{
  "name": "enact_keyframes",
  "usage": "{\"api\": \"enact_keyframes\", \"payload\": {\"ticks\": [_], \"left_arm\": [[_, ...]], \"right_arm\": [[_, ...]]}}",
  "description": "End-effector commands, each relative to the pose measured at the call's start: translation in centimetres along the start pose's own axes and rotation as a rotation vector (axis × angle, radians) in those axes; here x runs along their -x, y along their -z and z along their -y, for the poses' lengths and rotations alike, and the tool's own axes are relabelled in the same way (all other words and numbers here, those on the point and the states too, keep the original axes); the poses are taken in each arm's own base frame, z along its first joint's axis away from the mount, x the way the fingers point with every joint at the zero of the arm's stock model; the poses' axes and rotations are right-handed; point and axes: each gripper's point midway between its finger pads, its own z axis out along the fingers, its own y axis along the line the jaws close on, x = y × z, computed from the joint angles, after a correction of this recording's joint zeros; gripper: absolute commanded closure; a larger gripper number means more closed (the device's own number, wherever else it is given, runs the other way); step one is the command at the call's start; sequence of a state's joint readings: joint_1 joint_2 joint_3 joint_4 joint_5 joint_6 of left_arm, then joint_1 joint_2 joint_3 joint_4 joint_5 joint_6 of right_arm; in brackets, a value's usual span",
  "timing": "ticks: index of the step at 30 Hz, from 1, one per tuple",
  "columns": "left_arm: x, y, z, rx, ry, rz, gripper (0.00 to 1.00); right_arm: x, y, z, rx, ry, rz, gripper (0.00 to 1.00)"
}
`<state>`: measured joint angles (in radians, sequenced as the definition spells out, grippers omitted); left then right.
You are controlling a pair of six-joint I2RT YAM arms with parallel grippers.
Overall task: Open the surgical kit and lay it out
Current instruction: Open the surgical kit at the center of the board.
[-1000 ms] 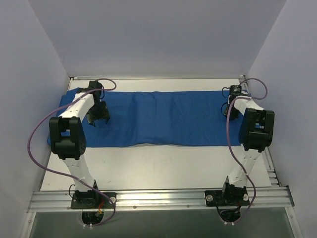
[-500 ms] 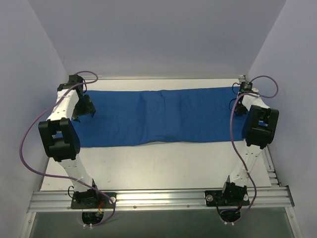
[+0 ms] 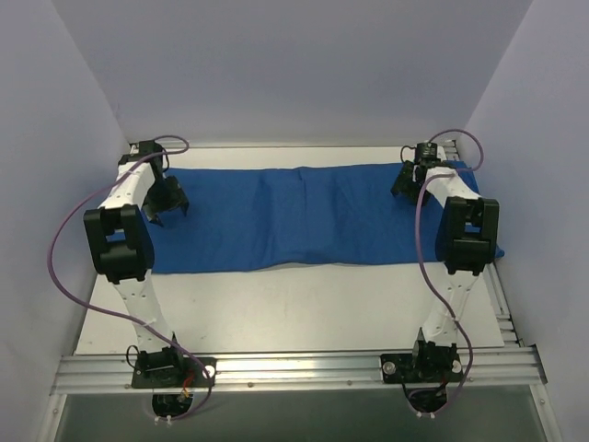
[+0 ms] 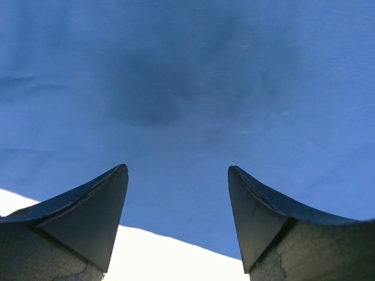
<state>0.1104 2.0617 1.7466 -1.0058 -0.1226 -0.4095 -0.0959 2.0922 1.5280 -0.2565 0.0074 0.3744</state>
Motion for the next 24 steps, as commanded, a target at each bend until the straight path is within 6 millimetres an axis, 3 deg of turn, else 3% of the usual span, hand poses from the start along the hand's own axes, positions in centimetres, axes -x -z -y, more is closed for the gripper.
{"api": "enact_keyframes", "payload": {"ticks": [1,3,6,10,13,15,16,19,20,21,24], "left_arm": [[0.9,-0.6,2.6,-0.103,0.044,0.005,0.22],[1.0,-1.6,3.4,-0.141,0.050,0.010,0.22],[0.8,-3.2,3.4,-0.129,0.058,-0.014,0.23],[1.6,-3.9,2.9,-0.090,0.053,-0.014,0.23],[3.5,-2.2,3.4,-0.121,0.037,0.059,0.23],[3.9,-1.0,3.9,-0.137,0.023,0.082,0.23],[4.1,-0.3,4.4,-0.144,0.012,0.093,0.23],[3.2,0.6,5.4,-0.166,-0.021,0.088,0.23],[2.6,0.6,5.5,-0.176,-0.028,0.082,0.23],[2.3,0.6,5.6,-0.184,-0.026,0.080,0.23],[0.9,0.2,6.0,-0.227,-0.021,0.042,0.23]], "right_arm": [[4.2,2.7,-6.5,0.247,-0.025,0.091,0.46],[4.9,2.8,-9.6,0.329,0.014,0.118,0.44],[5.8,2.3,-11.1,0.307,0.033,0.141,0.44],[8.9,2.5,-9.5,0.241,-0.015,0.243,0.46],[12.1,3.4,-8.1,0.207,-0.020,0.372,0.46],[13.7,3.0,-5.9,0.123,-0.044,0.421,0.46],[15.8,3.4,-4.4,0.096,-0.071,0.463,0.46],[17.8,1.5,-0.2,0.013,-0.138,0.472,0.49],[18.9,1.8,0.5,0.007,-0.161,0.484,0.51],[18.7,0.3,1.3,-0.017,-0.172,0.465,0.53],[19.0,-1.2,2.4,-0.047,-0.152,0.462,0.54]]}}
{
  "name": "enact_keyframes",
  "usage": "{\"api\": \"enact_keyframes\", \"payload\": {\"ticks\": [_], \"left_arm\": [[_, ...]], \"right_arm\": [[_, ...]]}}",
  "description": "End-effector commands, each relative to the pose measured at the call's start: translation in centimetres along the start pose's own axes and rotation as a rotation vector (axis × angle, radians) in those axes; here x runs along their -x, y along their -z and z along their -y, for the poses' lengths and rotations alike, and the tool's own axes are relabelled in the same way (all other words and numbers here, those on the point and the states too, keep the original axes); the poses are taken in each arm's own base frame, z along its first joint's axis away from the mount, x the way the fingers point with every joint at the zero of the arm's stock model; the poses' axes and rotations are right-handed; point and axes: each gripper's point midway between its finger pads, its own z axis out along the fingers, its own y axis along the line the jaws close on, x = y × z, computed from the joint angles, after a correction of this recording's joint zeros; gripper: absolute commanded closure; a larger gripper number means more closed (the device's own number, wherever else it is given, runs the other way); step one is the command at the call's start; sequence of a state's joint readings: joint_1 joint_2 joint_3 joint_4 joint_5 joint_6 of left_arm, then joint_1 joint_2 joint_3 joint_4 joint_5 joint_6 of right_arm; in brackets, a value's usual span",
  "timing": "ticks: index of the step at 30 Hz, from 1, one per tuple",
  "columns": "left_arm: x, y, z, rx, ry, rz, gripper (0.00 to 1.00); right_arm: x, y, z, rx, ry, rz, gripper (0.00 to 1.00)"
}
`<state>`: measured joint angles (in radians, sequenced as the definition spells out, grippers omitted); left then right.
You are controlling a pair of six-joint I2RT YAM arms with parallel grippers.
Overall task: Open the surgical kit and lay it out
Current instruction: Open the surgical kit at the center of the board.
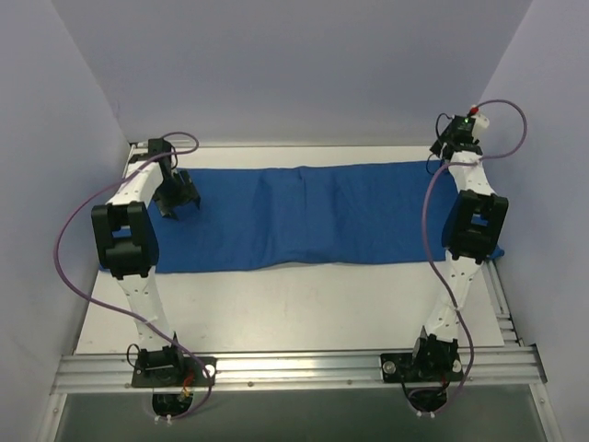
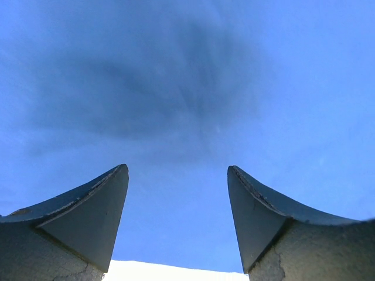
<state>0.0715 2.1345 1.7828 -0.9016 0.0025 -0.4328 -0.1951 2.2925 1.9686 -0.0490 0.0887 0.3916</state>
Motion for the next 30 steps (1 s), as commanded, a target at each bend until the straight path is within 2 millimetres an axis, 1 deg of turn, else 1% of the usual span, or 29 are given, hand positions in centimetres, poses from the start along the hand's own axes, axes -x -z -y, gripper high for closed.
{"api": "enact_keyframes", "payload": {"ticks": [1,2,3,4,7,8,11,13,14,16,19,20,21,26,30], "left_arm": [[0.0,1.9,1.3,-0.078,-0.015,0.030,0.23],[0.1,2.0,1.2,-0.080,-0.017,0.031,0.23],[0.1,2.1,1.2,-0.078,-0.017,0.032,0.23],[0.2,2.2,1.3,-0.080,-0.018,0.036,0.23],[0.4,2.2,1.2,-0.073,-0.017,0.033,0.23],[0.0,1.7,1.3,-0.075,-0.013,0.008,0.23],[-0.4,1.0,1.4,-0.076,-0.011,-0.021,0.23],[-0.3,0.9,1.6,-0.074,-0.017,-0.019,0.23],[-0.5,0.7,1.6,-0.070,-0.022,-0.025,0.23],[-0.2,0.7,1.6,-0.063,-0.022,-0.022,0.23],[0.2,0.6,1.6,-0.055,-0.027,-0.020,0.23],[0.3,0.5,1.7,-0.052,-0.030,-0.019,0.23],[0.4,0.6,1.8,-0.048,-0.031,-0.019,0.23],[0.5,0.3,2.0,-0.044,-0.035,-0.022,0.23],[0.5,0.2,2.2,-0.045,-0.038,-0.024,0.23]], "right_arm": [[-0.1,-1.6,2.0,-0.082,0.026,0.013,0.55],[-0.5,-2.1,2.8,-0.124,0.033,0.009,0.56],[-0.7,-2.2,2.9,-0.127,0.034,0.004,0.57],[-0.7,-2.4,3.5,-0.159,0.034,0.014,0.58],[-1.0,-3.2,4.0,-0.183,0.032,0.023,0.61],[-1.1,-3.2,4.3,-0.198,0.034,0.022,0.63],[-0.7,-3.9,4.7,-0.224,0.021,0.038,0.66],[-0.5,-4.3,4.9,-0.238,0.026,0.049,0.67],[-0.7,-4.5,5.3,-0.263,0.029,0.053,0.69],[-0.4,-4.9,5.7,-0.268,0.020,0.064,0.69],[-0.8,-6.2,5.9,-0.265,0.012,0.060,0.69],[0.0,-6.2,5.7,-0.260,0.011,0.072,0.69],[-0.8,-6.9,5.9,-0.271,0.017,0.058,0.69],[0.0,-7.6,6.1,-0.277,0.004,0.089,0.69],[0.1,-7.9,6.4,-0.280,0.003,0.092,0.69]]}}
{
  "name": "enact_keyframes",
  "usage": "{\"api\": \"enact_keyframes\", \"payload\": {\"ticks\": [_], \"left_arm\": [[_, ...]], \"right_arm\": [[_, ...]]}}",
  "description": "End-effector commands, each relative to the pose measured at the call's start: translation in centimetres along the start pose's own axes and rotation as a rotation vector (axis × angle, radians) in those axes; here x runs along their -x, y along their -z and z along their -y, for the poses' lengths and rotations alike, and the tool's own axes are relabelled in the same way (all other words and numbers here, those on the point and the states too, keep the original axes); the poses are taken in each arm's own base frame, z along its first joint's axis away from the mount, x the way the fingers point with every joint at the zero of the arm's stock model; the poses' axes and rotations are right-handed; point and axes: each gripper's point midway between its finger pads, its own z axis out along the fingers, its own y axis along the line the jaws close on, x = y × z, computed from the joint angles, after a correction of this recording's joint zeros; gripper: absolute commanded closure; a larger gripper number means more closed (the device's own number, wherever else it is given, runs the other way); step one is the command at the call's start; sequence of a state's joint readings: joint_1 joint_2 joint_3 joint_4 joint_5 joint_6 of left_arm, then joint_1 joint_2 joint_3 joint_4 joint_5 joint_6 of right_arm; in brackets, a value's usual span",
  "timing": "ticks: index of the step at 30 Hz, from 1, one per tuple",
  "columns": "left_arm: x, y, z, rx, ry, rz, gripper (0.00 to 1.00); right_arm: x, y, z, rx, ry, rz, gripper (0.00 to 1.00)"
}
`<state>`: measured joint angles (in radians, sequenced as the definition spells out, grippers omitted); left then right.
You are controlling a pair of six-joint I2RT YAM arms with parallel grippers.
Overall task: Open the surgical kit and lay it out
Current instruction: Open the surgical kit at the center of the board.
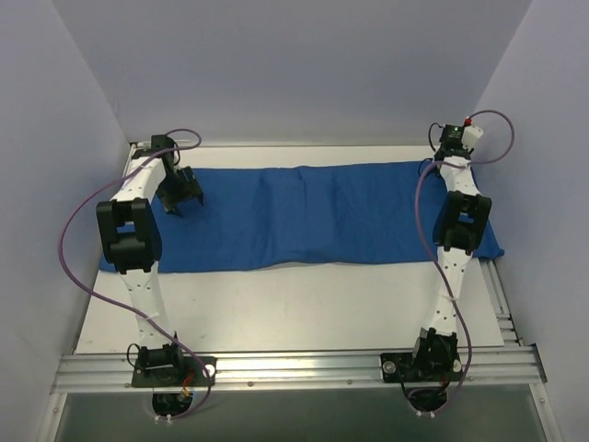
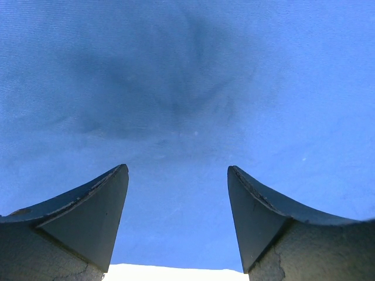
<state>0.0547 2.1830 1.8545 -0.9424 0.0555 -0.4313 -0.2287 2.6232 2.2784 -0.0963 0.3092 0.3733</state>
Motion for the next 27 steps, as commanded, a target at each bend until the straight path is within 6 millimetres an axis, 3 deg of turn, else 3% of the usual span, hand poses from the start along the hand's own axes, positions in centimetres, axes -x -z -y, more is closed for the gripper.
{"api": "enact_keyframes", "payload": {"ticks": [1,10,27], "left_arm": [[0.8,0.5,0.5,0.002,-0.023,0.018,0.23],[0.7,0.2,0.4,0.006,-0.026,0.012,0.23],[0.8,0.6,0.1,0.014,-0.029,0.020,0.23]], "right_arm": [[2.5,0.2,0.5,-0.027,-0.020,0.056,0.69],[2.3,-0.4,0.7,-0.027,-0.025,0.056,0.68],[-0.1,-1.6,0.8,-0.031,-0.007,0.012,0.65]]}}
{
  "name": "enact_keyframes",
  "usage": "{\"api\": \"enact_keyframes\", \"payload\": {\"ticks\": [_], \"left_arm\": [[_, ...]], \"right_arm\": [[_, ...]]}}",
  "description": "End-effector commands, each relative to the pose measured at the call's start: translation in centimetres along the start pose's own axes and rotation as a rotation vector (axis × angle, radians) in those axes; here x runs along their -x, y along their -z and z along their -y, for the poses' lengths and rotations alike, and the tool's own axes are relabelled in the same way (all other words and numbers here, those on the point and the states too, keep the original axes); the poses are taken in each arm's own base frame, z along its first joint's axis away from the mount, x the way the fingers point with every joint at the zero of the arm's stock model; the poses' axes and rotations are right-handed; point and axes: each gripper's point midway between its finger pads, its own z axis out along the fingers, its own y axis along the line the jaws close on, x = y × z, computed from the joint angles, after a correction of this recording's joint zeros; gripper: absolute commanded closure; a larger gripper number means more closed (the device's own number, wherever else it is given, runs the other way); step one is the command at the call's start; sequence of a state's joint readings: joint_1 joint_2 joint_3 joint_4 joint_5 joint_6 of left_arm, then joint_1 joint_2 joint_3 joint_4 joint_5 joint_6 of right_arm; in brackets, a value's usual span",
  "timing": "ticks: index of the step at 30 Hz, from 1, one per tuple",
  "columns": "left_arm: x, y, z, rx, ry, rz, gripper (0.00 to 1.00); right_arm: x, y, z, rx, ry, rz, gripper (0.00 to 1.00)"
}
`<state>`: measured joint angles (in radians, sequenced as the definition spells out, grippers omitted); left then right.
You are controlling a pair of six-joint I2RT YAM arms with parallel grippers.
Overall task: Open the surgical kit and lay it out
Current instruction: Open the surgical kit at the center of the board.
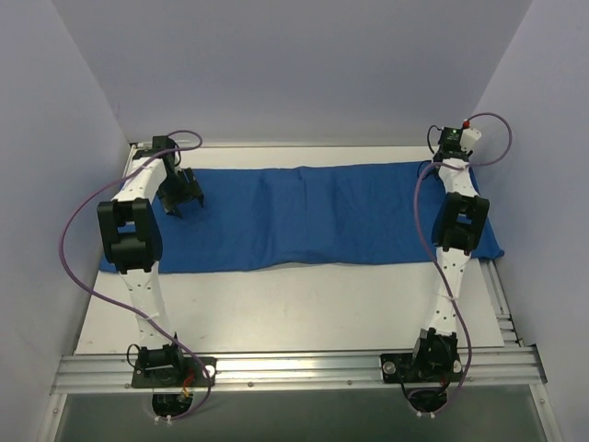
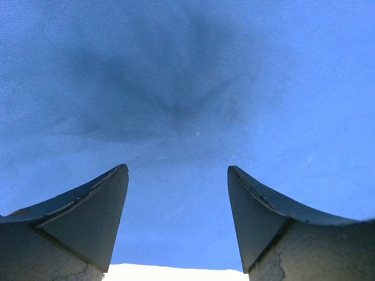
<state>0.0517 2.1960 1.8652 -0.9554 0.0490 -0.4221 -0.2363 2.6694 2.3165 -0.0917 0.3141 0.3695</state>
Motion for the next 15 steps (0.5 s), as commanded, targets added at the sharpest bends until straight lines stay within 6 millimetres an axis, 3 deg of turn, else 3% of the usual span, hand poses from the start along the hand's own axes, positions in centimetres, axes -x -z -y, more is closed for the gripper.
{"api": "enact_keyframes", "payload": {"ticks": [1,9,15], "left_arm": [[0.9,0.8,0.1,0.005,-0.018,0.030,0.23],[0.8,0.8,0.1,0.004,-0.019,0.028,0.23],[0.6,0.6,-0.2,0.011,-0.017,0.022,0.22]], "right_arm": [[0.6,-0.3,0.4,-0.018,-0.009,0.015,0.65],[1.1,-0.8,0.3,-0.016,-0.030,0.028,0.61],[0.3,-0.8,0.4,-0.017,-0.024,0.006,0.69]]}}
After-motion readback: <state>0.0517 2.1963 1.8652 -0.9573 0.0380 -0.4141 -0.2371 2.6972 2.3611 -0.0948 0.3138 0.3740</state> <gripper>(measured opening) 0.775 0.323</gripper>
